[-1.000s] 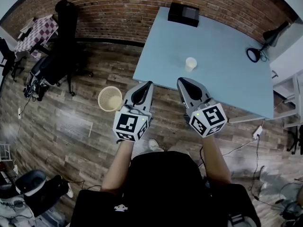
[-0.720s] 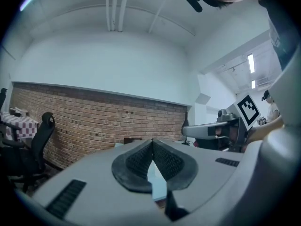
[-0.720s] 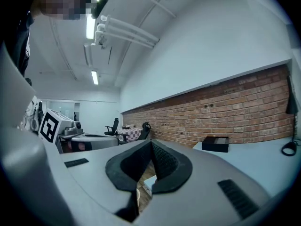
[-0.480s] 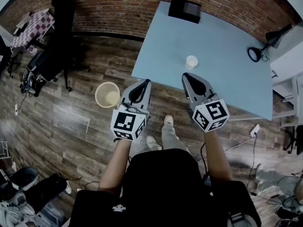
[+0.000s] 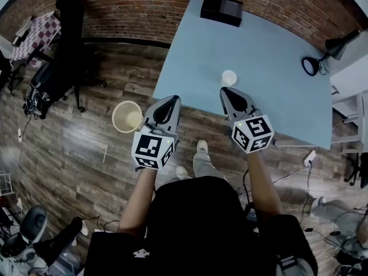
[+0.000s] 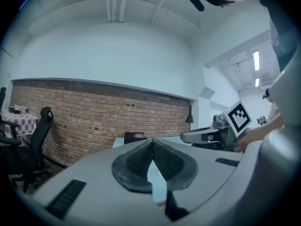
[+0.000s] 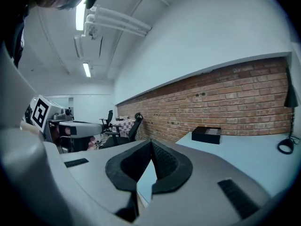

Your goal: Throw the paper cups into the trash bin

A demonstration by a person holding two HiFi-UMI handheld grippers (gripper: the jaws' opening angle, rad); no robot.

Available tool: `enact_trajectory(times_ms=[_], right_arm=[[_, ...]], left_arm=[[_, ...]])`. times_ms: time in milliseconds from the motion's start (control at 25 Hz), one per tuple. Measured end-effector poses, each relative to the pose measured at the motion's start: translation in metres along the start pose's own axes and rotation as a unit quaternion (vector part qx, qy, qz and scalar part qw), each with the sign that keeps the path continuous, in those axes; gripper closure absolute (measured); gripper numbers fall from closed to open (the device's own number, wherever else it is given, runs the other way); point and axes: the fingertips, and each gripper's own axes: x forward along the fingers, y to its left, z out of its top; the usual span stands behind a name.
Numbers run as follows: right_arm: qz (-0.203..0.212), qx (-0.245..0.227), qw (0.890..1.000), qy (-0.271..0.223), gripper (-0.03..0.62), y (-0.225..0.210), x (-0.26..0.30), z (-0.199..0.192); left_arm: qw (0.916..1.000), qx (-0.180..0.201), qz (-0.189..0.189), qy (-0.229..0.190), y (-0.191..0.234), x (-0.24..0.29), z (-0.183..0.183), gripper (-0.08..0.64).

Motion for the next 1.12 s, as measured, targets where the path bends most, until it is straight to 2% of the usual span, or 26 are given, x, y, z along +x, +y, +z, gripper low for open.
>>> enact_trajectory(times_ms=[560,680,880,1120], right_arm=[[-0.006,0.008,0.996,0.089,0.581,-0.088,0.047,-0.062],[0.001,0.008,0.994,0.112,0.528,-0.101,0.054,-0.080],[0.005,-0.022,0.986,0.166,0.468,-0.119,0.068,-0.114],[0.018,-0.054,0.973,0.224,0.428,-0.134,0.086,-0.150]], left_arm=[[0.9990,-0.019,-0.001,0.040,0.008,0.059,-0.025,0.552],[0.9981,-0.026,0.006,0.056,0.010,0.065,-0.038,0.552],[0.9968,-0.036,0.017,0.069,0.013,0.074,-0.051,0.552],[0.9953,-0.043,0.032,0.080,0.018,0.080,-0.058,0.552]])
